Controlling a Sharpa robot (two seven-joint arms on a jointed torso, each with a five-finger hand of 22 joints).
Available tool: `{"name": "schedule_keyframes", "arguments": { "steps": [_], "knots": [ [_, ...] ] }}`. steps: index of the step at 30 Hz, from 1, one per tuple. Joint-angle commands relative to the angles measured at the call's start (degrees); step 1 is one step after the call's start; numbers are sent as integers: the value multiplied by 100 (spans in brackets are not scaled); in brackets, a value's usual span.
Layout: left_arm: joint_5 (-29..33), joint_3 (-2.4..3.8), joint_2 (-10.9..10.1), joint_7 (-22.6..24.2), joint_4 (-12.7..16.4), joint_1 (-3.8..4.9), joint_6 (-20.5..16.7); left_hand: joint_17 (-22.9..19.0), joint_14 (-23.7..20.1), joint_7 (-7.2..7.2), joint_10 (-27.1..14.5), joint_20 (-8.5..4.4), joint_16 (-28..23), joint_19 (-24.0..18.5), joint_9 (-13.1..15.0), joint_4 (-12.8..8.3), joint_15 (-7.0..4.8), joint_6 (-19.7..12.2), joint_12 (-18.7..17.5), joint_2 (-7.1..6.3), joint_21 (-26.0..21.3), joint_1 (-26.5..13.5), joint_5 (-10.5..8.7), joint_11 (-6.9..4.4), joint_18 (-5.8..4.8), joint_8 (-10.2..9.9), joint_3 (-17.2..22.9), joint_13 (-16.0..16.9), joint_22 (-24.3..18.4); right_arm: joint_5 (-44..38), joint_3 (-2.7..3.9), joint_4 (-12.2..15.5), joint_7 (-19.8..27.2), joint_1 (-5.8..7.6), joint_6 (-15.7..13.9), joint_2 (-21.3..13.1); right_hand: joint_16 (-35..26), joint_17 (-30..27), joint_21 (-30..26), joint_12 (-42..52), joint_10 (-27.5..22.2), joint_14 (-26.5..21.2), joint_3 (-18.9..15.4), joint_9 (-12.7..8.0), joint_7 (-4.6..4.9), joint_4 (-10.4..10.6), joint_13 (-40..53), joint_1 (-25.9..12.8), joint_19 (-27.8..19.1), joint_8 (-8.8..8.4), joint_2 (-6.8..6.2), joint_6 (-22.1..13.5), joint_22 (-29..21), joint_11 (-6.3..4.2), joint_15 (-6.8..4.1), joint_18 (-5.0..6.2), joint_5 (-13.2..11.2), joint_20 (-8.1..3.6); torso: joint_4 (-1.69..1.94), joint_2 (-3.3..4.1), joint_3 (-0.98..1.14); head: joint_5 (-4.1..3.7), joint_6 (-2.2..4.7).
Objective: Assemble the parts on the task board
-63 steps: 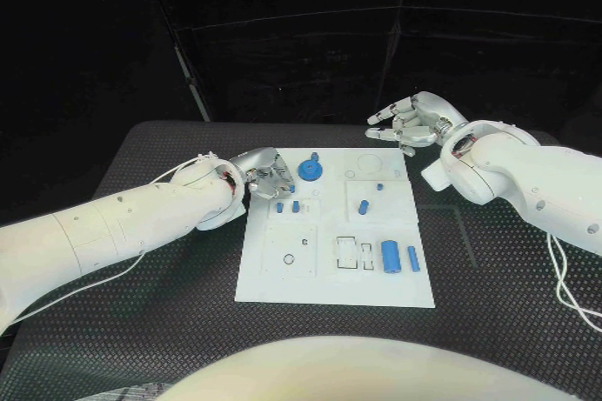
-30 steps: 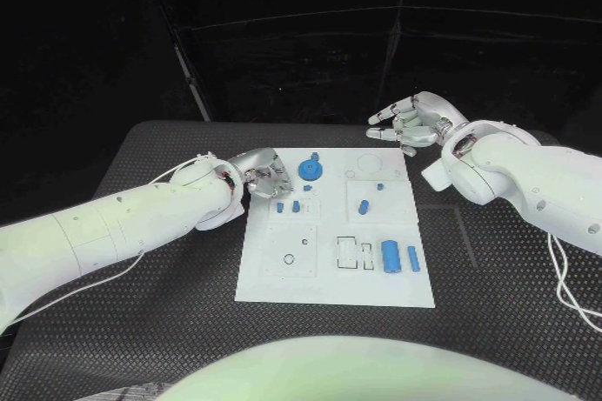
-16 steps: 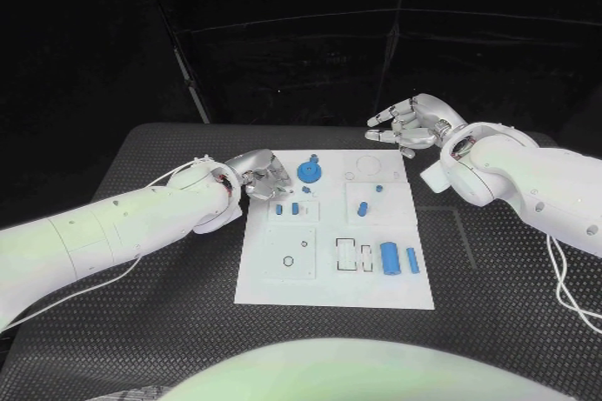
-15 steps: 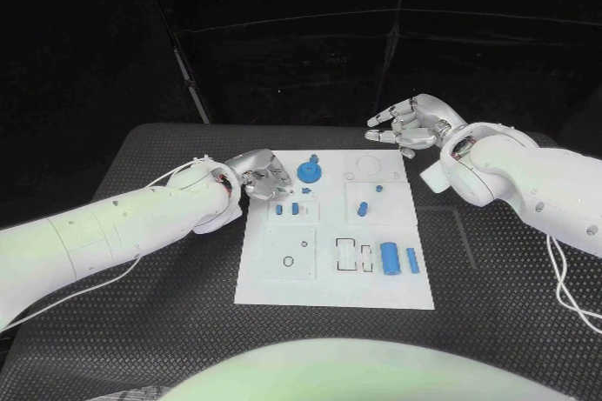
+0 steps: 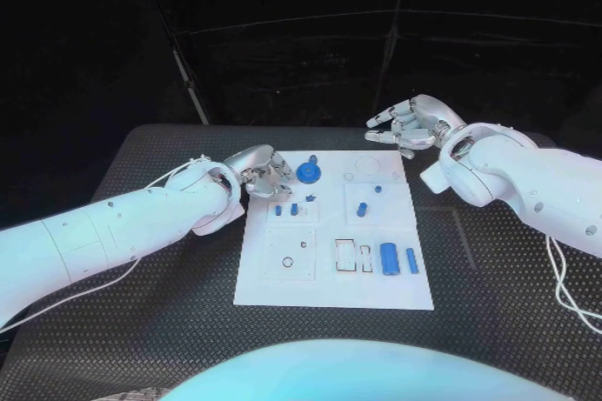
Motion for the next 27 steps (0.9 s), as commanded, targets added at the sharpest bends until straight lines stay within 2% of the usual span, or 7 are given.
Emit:
{"name": "schedule_keyframes", "arguments": {
  "steps": [1, 10, 15, 18, 21, 27],
  "knots": [
    [101, 13, -9, 196, 44, 8, -115, -11, -50, 6, 5, 2, -30, -42, 11, -4, -10, 32, 37, -19, -45, 13, 11, 3, 91, 47, -50, 8, -11, 16, 3, 14, 30, 10, 18, -1, -18, 185, -38, 30, 14, 305, -33, -1, -11, 11, -6, -30, 2, 40, 28, 29, 1, -18, -31, 58, -32, -17, 2, 1, 4, 5, 3],
    [104, 32, -4, 289, 122, 11, 10, -29, -61, -43, 43, -10, -27, -41, 54, -44, -29, 248, 129, 105, -79, 115, 11, -26, 96, 192, -91, 20, -21, 16, 3, 16, 29, 10, 20, -4, -18, 185, -38, 30, 14, 305, -33, -1, -11, 11, -6, -30, 2, 40, 28, 29, 1, -18, -31, 58, -32, -17, 1, 4, 1, -9, 16],
    [104, 87, 9, 360, 207, 36, 194, -78, -89, -101, 58, -29, -44, -70, 71, -92, -52, 348, 169, 168, -134, 201, 11, -55, 108, 250, -89, 23, -45, 16, 3, 13, 26, 10, 23, 0, -17, 191, -39, 32, 14, 306, -34, -3, -12, 9, -6, -27, 2, 42, 30, 26, -1, -18, -32, 58, -32, -18, -3, 2, -1, -13, 19],
    [85, 109, 55, 323, 216, 100, 458, -182, -145, -122, 27, -33, -87, -160, 75, -102, -51, 381, 171, 160, -280, 201, 9, -51, 132, 268, -126, 17, -128, 16, 3, 9, 25, 10, 25, 10, -17, 191, -39, 32, 14, 306, -34, -3, -12, 9, -6, -27, 2, 42, 30, 26, -1, -18, -32, 58, -32, -18, 1, 4, -2, -19, 22],
    [-41, 118, 129, 258, 188, 173, 717, -569, -349, -152, -53, -21, -248, -341, 78, -77, -30, 426, 174, 136, -536, 134, 8, -37, 165, 289, -255, 9, -266, 16, 3, 4, 24, 10, 28, 22, -17, 191, -39, 32, 14, 306, -34, -3, -12, 9, -6, -27, 2, 42, 30, 26, -1, -18, -32, 58, -32, -18, -5, 6, 1, -24, 22],
    [-473, 125, 321, 89, 60, 268, 1166, -614, -417, -195, -2, -19, -249, -416, 70, -78, -38, 450, 293, 139, -610, 110, 5, -58, 175, 292, -449, 51, -286, 16, 3, 1, 21, 10, 32, 32, -17, 191, -39, 32, 14, 306, -34, -3, -12, 9, -6, -27, 2, 42, 30, 26, -1, -18, -32, 58, -32, -18, -9, 10, 2, -45, 29]
  ]
}}
